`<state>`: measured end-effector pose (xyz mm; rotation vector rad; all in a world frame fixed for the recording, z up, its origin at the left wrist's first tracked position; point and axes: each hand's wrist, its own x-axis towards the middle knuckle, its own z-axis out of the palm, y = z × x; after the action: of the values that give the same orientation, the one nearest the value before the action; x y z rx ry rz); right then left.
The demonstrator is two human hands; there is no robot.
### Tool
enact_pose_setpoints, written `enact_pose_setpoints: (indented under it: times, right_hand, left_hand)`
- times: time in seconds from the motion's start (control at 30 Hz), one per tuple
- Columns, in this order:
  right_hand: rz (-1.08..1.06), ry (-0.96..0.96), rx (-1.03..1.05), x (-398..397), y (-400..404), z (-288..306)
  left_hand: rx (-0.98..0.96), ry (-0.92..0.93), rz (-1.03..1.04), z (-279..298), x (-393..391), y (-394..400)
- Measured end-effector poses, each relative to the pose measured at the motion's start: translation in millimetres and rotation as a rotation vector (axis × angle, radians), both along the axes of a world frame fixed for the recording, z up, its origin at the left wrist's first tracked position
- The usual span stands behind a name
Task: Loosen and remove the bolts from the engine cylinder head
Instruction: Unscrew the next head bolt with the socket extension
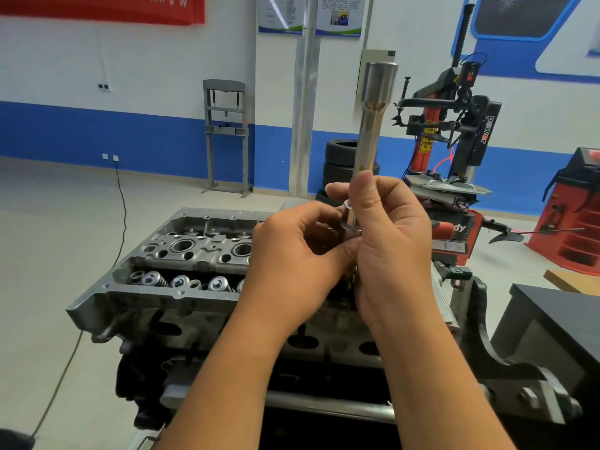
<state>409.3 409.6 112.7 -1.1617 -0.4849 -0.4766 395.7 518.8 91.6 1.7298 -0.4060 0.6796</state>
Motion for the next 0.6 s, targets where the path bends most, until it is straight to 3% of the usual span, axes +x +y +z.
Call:
enact_pose_setpoints:
  times: [0.2,0.43,0.6]
  right_hand:
    - [-0.036,0.034,-0.007,2.5,2.1,-1.4]
    - [-0.003,0.037,0.029,1.7,0.6,-0.8]
    - [0.001,0.046,0.023,2.1,1.8,-1.2]
  left_hand:
    - [0.067,-0.013,-0.185,3.8,-3.0,1.4]
    - [0.001,-0.033,0.005,0.2,-0.2,-1.5]
    - [0.017,-0.001,-0.204,3.3,-2.0,3.1]
